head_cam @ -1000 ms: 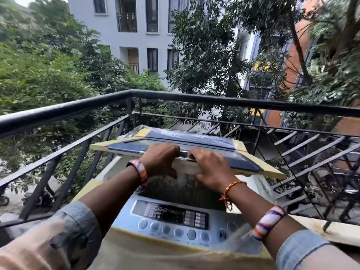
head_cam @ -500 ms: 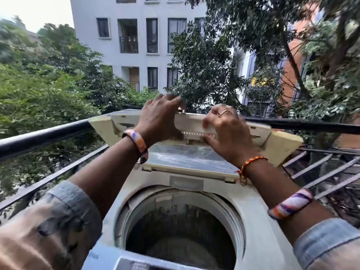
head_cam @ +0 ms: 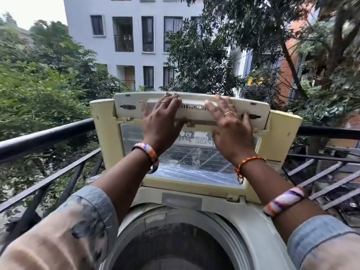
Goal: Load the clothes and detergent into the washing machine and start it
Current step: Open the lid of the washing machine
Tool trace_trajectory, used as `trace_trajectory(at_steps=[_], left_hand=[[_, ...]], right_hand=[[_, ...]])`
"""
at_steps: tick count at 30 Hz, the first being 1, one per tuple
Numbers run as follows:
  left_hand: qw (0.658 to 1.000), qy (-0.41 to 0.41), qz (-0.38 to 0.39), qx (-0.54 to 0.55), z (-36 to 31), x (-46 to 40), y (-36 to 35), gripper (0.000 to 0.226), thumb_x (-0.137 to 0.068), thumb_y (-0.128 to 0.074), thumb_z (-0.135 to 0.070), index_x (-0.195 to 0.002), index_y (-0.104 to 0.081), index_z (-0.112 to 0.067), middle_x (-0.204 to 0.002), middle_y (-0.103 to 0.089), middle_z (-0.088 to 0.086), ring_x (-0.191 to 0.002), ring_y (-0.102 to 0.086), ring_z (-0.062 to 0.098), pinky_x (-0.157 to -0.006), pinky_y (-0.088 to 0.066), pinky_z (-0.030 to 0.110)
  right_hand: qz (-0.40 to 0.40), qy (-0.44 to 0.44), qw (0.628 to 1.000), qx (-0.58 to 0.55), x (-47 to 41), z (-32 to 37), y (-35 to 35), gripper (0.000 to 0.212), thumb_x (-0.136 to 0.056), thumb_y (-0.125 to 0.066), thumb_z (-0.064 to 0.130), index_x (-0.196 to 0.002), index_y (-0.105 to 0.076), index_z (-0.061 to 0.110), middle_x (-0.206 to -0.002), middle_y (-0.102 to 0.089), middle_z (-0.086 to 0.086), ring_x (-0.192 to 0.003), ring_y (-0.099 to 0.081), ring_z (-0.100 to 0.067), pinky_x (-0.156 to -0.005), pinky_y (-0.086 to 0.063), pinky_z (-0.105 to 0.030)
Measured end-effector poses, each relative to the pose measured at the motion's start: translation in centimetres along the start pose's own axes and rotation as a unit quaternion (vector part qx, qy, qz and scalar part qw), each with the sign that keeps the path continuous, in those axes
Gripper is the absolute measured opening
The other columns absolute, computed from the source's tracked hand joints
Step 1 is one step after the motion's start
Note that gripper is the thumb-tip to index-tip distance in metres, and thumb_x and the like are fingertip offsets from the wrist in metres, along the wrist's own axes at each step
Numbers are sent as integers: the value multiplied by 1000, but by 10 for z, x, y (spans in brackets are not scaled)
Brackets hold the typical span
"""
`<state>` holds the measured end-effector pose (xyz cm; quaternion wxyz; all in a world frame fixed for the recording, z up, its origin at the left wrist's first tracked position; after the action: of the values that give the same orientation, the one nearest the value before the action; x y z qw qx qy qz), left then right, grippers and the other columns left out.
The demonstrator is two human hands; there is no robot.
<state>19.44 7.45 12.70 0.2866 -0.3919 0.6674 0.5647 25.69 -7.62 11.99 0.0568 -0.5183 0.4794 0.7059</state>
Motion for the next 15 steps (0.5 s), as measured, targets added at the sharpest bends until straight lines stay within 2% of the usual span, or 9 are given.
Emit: trace_trajectory(at_steps=[3,6,10,15], left_hand=[[999,11,31,23,3,-20,-17,62,-80,-65,-42,-134,-42,-22,-149,-37,-7,-144,-22,13,-110,-14,68],[996,19,81,32,7,-34,-38,82,-70,-74,-43,-139,-35,-21,-151,-31,-6,-145,-16,14,-106,-29,64],[995,41,91,30,15,-49,-55,75,-71,-76,-24,-135,-36,-22,-148,-34,-5,-142,-22,18,-97,-39,64],[993,55,97,51,24,-60,-74,71,-68,-78,-17,-129,-42,-22,-139,-43,-4,-132,-36,20,-95,-42,60]], right_hand=[[20,-22,1000,-3,-17,-9,-15,79,-87,-43,-9,-146,-11,33,-157,-7,1,-145,-5,-23,-112,-11,-57],[35,-55,998,-10,-33,-18,-32,81,-86,-38,-11,-146,-9,36,-157,-7,1,-145,-3,-22,-114,-11,-56],[41,-75,996,-22,-47,-24,-54,86,-82,-31,-18,-145,-9,37,-157,-7,0,-145,-3,-22,-116,-11,-55],[51,-94,994,-26,-57,-30,-76,82,-85,-30,-15,-145,-10,37,-157,-8,-3,-145,-5,-23,-116,-12,-55]])
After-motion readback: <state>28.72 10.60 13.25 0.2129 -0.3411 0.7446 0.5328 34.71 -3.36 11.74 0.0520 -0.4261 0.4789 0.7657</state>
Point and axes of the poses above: each hand's wrist, its own x-axis away from the middle knuckle, its own y-axis out of the back of the hand, z = x × y, the point moved 3 cm from there along -x, towards the middle knuckle
